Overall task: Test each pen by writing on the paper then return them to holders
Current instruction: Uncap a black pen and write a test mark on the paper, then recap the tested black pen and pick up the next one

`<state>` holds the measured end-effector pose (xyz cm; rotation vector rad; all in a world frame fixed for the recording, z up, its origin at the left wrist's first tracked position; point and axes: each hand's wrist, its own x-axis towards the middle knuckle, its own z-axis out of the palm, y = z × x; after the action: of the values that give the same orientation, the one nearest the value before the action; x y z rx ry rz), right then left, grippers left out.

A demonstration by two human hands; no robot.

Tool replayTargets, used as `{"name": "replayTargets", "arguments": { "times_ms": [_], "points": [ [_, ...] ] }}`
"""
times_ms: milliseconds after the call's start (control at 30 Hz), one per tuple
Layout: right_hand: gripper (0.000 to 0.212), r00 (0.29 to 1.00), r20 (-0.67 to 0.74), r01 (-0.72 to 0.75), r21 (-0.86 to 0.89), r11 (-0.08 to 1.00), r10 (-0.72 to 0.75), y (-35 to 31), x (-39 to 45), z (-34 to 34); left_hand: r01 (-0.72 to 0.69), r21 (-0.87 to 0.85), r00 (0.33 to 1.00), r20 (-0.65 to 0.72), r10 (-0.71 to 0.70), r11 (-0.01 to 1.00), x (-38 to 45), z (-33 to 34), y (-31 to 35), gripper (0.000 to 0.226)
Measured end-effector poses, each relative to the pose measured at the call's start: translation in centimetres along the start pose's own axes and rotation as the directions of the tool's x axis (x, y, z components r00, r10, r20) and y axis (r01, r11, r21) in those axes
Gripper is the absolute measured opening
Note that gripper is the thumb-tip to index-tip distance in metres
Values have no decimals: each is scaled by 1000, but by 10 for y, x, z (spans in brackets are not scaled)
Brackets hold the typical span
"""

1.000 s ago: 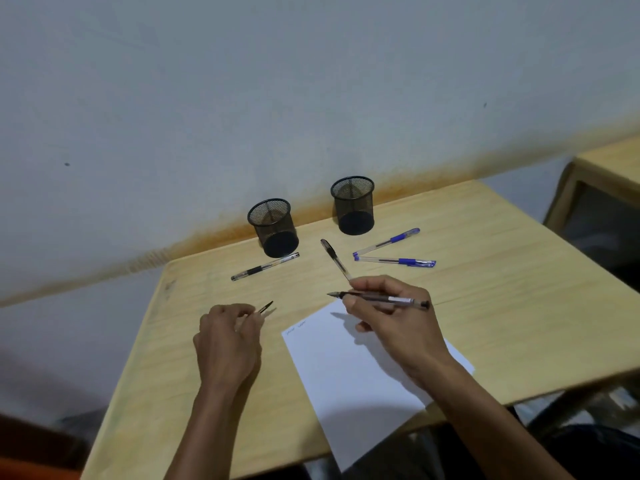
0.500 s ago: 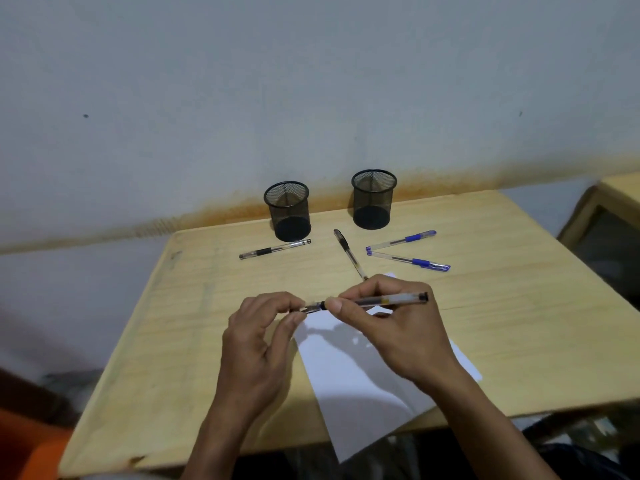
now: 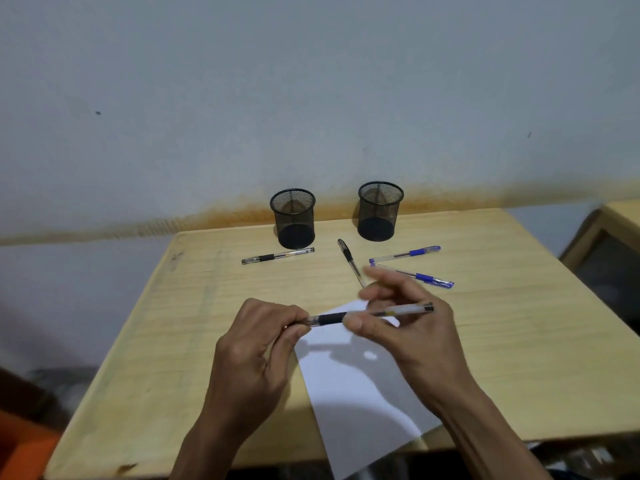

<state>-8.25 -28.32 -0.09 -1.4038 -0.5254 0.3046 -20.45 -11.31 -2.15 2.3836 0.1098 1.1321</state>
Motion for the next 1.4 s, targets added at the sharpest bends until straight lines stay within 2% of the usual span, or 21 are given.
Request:
{"name": "replayTargets", "arguments": {
  "times_ms": [33, 67, 100, 167, 233, 300, 333, 400, 433, 500, 567, 633, 667, 733, 833, 933, 1100, 1267, 1333, 1400],
  "points": [
    [65, 998, -66, 21, -24, 1000, -22, 1, 1, -6, 5, 29, 1000, 7, -6, 1000, -1, -2, -3, 11],
    [68, 988, -115, 87, -145, 986, -104, 2, 2, -11, 16, 52, 1000, 15, -17, 999, -1, -4, -6, 11],
    [63, 968, -100, 183, -339, 923, -229, 4, 2, -15, 27, 70, 999, 27, -29, 997, -1, -5, -9, 11],
    [40, 887, 71, 390, -643, 659, -456, 10, 5, -15, 38, 84, 997, 69, -44, 996, -1, -4, -11, 12],
    [24, 812, 226, 497, -750, 436, -538, 18, 9, -8, 42, 80, 993, 103, -50, 996, 2, 0, -9, 13],
    [18, 779, 307, 533, -784, 319, -546, 25, 14, -3, 54, 82, 992, 113, -63, 995, 6, 2, -9, 14],
    [18, 775, 321, 538, -788, 301, -545, 28, 17, -3, 62, 79, 991, 111, -71, 995, 8, 3, -9, 14],
    [16, 789, 294, 522, -784, 336, -540, 33, 21, -2, 114, 41, 990, 80, -117, 993, 11, 5, -12, 15],
    [15, 804, 266, 502, -782, 369, -531, 36, 23, -1, 178, 8, 982, 60, -178, 984, 11, 6, -14, 18],
    [13, 855, 196, 428, -790, 440, -480, 40, 29, 3, 363, -19, 930, 61, -362, 931, 8, 12, -22, 38],
    [12, 934, 83, 278, -779, 561, -348, 41, 43, 7, 488, 84, 859, 128, -495, 869, -1, 19, -37, 61],
    [14, 976, -61, 90, -763, 641, -211, 44, 63, 11, 438, 300, 831, 225, -509, 847, -12, 24, -56, 74],
    [17, 979, -117, 16, -771, 637, -166, 45, 74, 15, 399, 371, 811, 283, -511, 838, -17, 26, -63, 80],
    [21, 979, -175, -84, -805, 588, -100, 50, 95, 25, 355, 444, 773, 354, -526, 822, -22, 31, -72, 86],
    [21, 978, -210, -182, -878, 442, -15, 58, 119, 41, 301, 489, 783, 363, -505, 818, -24, 34, -76, 86],
    [21, 978, -209, -200, -932, 304, 2, 69, 130, 51, 298, 484, 792, 356, -496, 823, -25, 33, -77, 85],
    [21, 980, -199, -194, -959, 205, -3, 84, 137, 53, 296, 498, 796, 343, -498, 815, -26, 37, -80, 86],
    [27, 984, -166, -153, -974, 166, -70, 92, 142, 53, 306, 497, 810, 313, -496, 812, -29, 41, -84, 84],
    [28, 981, -100, -75, -986, 152, -168, 93, 144, 59, 300, 488, 821, 306, -483, 820, -31, 42, -85, 80],
    [27, 968, 28, 63, -989, 135, -250, 93, 148, 72, 287, 490, 829, 303, -469, 823, -33, 44, -87, 77]
  ]
}}
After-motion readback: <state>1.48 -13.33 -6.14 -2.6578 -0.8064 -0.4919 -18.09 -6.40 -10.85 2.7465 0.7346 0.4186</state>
